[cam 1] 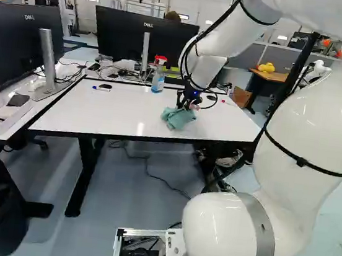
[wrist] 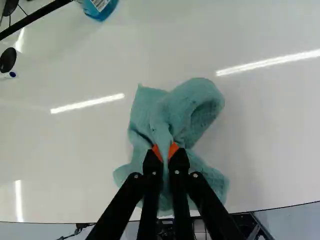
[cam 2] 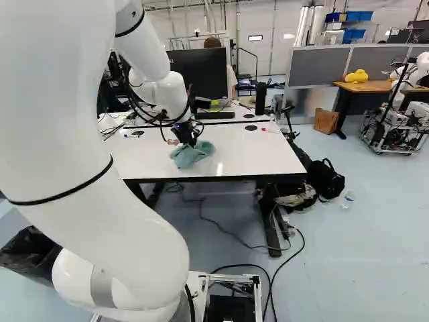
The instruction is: Clean the table with the green towel
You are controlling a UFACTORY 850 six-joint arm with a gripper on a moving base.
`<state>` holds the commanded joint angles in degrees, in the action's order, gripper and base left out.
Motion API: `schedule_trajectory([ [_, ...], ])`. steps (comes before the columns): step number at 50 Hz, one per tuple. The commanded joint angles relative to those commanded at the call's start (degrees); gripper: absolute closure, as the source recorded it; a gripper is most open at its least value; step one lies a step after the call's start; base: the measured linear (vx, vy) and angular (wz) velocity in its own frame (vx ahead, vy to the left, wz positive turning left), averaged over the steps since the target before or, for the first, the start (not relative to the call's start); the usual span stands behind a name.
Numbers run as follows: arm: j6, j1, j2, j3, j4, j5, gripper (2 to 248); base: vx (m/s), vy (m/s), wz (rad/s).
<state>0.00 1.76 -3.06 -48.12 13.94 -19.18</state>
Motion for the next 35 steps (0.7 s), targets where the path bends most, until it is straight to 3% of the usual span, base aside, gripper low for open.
schedule_trajectory([
  [35,0.0,0.63,-3.47,-9.07,0.0,0.0,220,0.0,0.0,0.0],
])
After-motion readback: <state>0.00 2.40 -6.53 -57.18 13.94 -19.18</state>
